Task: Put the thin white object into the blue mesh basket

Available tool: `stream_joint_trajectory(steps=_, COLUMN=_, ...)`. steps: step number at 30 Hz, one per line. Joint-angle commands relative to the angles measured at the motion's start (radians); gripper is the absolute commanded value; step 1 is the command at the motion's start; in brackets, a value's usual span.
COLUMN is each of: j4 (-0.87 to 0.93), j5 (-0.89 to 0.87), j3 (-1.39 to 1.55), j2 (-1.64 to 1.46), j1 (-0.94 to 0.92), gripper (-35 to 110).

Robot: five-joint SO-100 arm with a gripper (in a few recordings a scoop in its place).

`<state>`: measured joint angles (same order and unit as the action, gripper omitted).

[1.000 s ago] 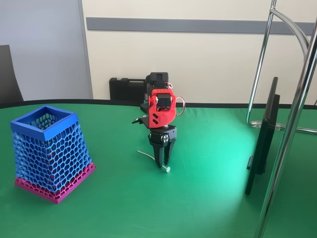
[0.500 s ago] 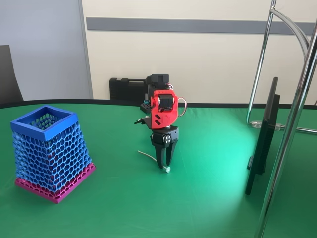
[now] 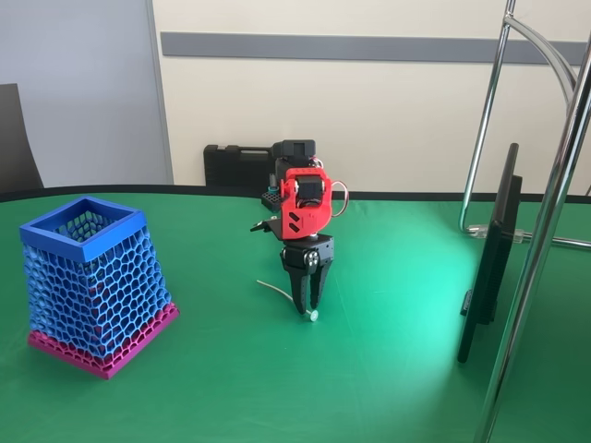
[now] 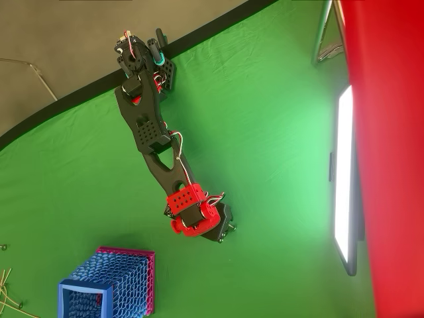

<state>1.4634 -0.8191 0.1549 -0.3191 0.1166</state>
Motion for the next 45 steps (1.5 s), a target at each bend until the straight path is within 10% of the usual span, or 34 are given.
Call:
stream_joint_trajectory(steps=1, j4=0.008, j5=-0.014, j3=-0.043, j2=-0.008, j1=0.006, gripper=17)
stream_joint_trajectory(steps=45, j4=0.043, j5=-0.072, j3=-0.216, j2=0.091, j1=-0.005, gripper=16)
